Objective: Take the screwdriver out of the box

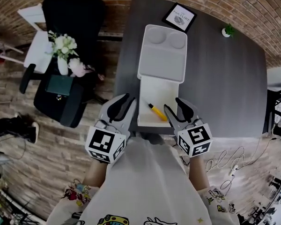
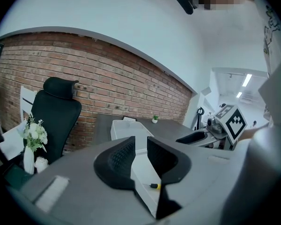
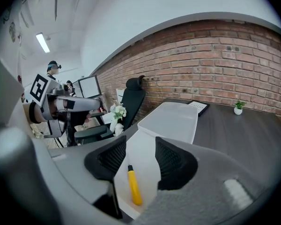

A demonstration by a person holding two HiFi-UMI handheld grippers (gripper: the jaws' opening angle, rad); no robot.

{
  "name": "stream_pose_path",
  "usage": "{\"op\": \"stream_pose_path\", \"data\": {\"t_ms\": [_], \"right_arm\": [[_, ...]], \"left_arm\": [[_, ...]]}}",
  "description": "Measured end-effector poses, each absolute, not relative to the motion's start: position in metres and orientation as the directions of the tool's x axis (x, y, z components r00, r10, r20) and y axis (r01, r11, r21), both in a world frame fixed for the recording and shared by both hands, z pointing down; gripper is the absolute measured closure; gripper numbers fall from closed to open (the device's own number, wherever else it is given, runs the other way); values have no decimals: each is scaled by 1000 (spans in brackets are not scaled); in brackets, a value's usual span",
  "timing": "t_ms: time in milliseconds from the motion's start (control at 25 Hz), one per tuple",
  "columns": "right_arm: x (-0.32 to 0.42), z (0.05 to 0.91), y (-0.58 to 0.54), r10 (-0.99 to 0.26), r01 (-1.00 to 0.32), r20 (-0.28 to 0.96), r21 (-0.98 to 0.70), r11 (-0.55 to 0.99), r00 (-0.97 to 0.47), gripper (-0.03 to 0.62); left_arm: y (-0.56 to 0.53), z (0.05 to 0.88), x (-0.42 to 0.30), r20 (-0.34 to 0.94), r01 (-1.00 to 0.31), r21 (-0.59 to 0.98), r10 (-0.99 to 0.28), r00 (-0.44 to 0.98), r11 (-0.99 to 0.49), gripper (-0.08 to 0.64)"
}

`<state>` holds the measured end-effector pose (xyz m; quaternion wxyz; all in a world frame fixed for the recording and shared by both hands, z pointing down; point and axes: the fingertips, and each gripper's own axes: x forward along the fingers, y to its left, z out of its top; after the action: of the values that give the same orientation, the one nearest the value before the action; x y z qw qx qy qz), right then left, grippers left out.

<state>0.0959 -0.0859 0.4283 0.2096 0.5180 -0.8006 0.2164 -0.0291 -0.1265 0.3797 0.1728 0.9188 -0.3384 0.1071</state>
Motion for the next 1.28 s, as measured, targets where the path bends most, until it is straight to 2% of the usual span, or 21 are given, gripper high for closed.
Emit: {"op": "stream_pose_path", "data": {"t_ms": [680,1280], "right_arm": [[55,498,-71,-505,-817,722,-146,558,-474,394],[47,535,-70,-374,-760,829,-90,644,-416,393]], "left_arm": [[-124,398,-32,341,-674,257,-587,734,-693,482],[-115,414,-41,369,-696,274,-595,714,-664,482]]}}
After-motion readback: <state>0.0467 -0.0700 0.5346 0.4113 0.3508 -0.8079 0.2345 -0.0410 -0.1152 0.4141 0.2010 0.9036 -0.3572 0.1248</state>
